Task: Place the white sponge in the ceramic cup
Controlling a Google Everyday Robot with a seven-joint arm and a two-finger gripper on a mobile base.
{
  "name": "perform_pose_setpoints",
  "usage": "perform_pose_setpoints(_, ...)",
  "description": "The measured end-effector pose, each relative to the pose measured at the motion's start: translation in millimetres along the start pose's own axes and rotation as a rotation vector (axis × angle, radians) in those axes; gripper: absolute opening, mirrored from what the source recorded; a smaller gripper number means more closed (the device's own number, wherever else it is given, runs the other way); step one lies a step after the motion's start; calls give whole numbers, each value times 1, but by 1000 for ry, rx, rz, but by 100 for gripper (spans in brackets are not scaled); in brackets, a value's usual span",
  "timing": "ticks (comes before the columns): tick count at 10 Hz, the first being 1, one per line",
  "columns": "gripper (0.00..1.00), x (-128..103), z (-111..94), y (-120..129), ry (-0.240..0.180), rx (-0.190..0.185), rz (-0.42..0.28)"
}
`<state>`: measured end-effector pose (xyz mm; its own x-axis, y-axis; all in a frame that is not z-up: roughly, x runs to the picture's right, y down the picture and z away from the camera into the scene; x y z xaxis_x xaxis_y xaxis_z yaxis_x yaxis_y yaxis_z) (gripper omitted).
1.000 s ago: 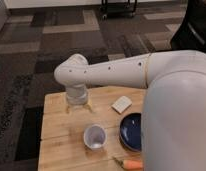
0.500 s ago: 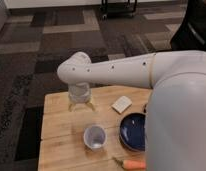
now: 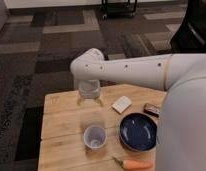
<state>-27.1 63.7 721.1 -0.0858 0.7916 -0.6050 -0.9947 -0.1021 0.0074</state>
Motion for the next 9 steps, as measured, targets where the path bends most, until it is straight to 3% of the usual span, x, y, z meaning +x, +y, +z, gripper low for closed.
perform_pose_setpoints(3, 65, -11, 3, -32, 0, -16, 46)
perform_pose_setpoints(9, 65, -11, 3, -29, 0, -17, 42)
